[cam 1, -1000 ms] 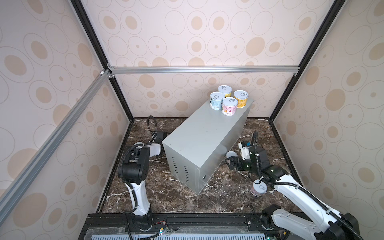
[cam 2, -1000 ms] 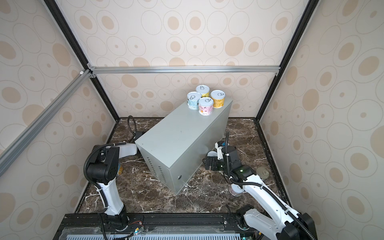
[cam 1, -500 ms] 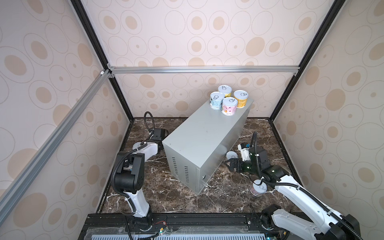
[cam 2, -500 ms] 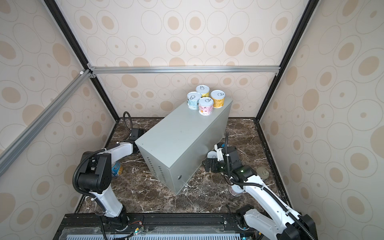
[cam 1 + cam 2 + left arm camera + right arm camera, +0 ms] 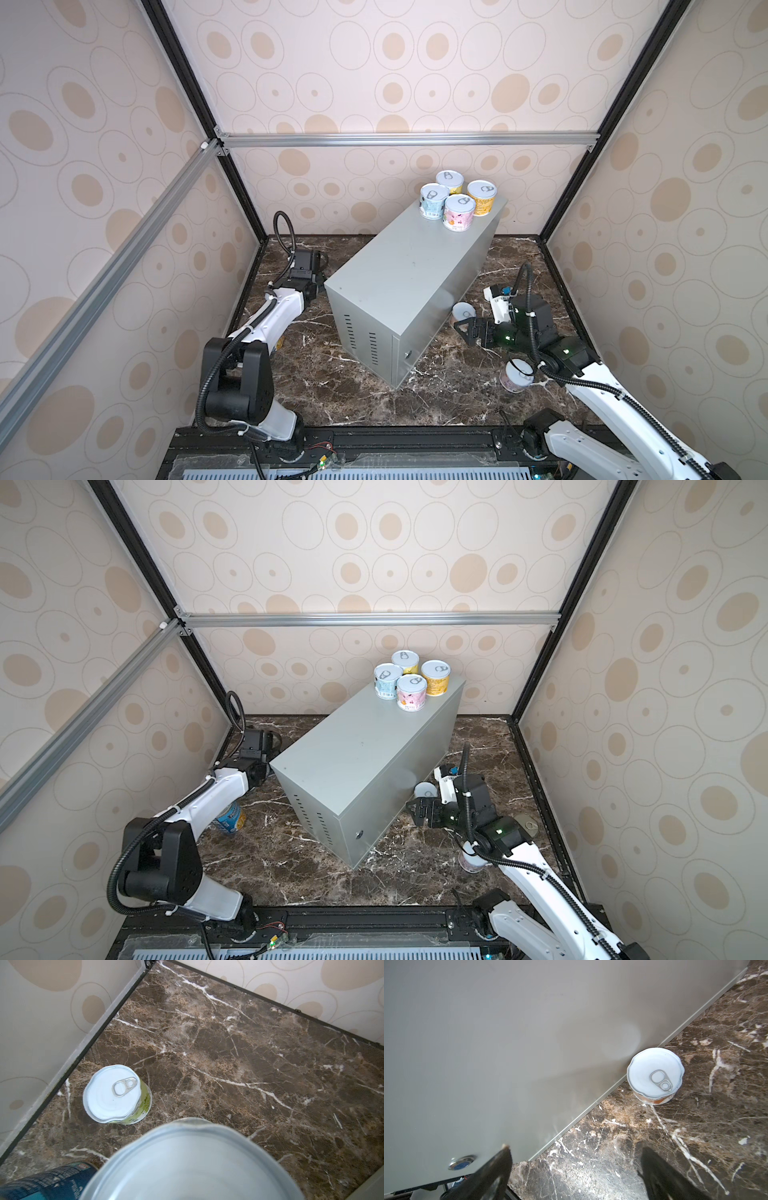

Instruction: Place and organize the canned foods onto the counter

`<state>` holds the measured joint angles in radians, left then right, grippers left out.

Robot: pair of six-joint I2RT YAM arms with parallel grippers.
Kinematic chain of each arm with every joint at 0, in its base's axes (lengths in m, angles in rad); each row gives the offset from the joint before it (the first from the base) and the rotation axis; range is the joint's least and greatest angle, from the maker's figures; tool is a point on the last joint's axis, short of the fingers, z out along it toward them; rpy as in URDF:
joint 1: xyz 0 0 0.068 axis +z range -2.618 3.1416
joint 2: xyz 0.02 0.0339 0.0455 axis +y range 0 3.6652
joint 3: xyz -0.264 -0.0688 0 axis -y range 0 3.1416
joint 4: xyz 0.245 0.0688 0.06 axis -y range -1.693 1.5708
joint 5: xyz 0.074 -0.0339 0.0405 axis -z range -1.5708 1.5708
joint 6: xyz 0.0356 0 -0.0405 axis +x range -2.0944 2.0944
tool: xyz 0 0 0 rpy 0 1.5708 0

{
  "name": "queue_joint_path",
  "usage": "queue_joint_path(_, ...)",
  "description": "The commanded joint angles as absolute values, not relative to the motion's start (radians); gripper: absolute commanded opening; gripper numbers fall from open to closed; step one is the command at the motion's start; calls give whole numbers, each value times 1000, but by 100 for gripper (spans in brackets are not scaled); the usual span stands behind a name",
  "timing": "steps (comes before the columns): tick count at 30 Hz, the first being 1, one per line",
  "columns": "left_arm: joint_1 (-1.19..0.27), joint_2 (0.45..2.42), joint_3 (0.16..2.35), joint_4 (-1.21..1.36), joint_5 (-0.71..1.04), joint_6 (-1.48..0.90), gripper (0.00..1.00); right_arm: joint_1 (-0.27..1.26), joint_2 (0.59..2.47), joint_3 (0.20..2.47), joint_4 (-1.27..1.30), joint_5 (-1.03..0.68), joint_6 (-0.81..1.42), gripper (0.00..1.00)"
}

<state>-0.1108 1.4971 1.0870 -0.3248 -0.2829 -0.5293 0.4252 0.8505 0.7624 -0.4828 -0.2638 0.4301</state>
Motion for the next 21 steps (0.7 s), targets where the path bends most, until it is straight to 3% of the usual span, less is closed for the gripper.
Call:
queue_joint_path(1, -92, 1405, 1138, -362, -306, -489, 62, 423, 835, 804, -536, -292, 443, 99)
queue_joint_path(11, -79, 1254, 1271, -526, -223, -382, 62, 423, 827, 895, -656, -373, 417, 99)
queue_joint_path(21, -78, 1284, 1483, -664, 42, -313, 59, 423, 805, 972, -749, -337, 405, 100)
